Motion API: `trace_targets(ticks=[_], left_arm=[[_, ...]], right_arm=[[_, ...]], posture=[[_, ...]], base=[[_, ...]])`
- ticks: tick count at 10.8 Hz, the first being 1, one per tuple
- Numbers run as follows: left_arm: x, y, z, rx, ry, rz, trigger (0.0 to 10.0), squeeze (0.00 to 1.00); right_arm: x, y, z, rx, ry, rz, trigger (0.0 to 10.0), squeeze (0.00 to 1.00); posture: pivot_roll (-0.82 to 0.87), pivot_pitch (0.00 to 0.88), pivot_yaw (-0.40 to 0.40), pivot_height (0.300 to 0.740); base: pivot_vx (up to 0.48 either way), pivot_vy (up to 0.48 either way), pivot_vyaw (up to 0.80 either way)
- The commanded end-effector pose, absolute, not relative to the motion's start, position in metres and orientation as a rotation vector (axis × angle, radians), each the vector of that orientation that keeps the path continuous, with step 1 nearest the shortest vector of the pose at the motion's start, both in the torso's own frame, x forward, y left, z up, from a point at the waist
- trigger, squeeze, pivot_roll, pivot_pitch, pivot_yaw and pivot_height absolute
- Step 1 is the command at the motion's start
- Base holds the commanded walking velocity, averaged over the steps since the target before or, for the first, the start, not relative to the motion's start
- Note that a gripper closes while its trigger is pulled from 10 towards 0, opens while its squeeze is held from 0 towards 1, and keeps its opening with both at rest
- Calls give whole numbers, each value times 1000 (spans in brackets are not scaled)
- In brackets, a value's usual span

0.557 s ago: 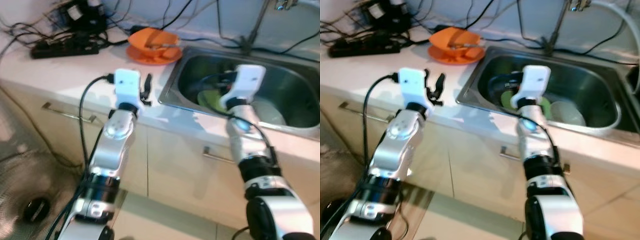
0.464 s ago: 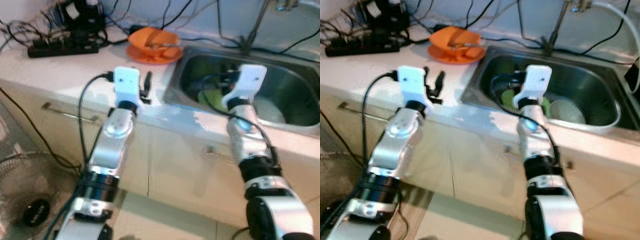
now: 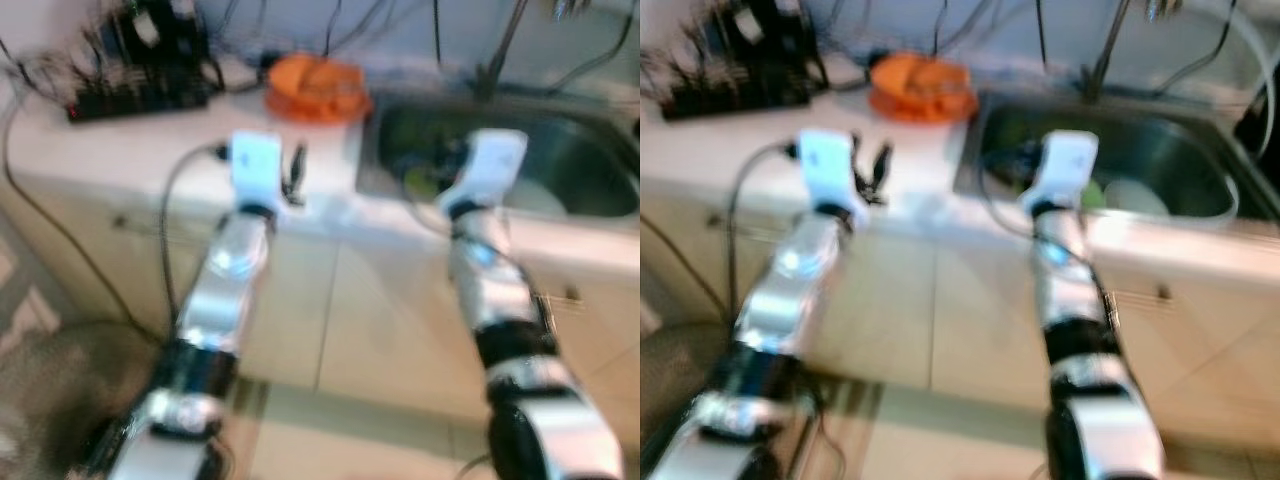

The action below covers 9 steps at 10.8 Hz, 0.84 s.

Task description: Kitchen organization

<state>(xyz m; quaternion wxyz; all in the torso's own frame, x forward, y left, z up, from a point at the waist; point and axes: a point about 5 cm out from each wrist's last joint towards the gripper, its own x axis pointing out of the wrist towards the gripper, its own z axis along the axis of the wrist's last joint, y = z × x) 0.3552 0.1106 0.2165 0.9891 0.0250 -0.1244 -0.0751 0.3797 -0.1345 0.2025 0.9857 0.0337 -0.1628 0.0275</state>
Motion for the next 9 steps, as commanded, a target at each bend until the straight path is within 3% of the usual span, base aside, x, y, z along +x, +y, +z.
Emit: trace_targets(ticks=[1, 5, 9], left_arm=[[354, 102, 217, 47, -257, -174, 10000, 0], [354, 107, 219, 14, -272, -154, 10000, 0], [355, 107, 220, 19, -268, -138, 10000, 0]], right_arm=[[380, -146, 207, 68, -335, 15, 10000, 0], [379, -149, 208, 73, -340, 2, 10000, 0], [379, -151, 208, 72, -335, -6, 10000, 0]], posture=[[124, 54, -23, 740], [121, 70, -21, 740], [118, 72, -20, 740]], base=[[0, 0, 0], [0, 0, 0], [410, 0, 0]])
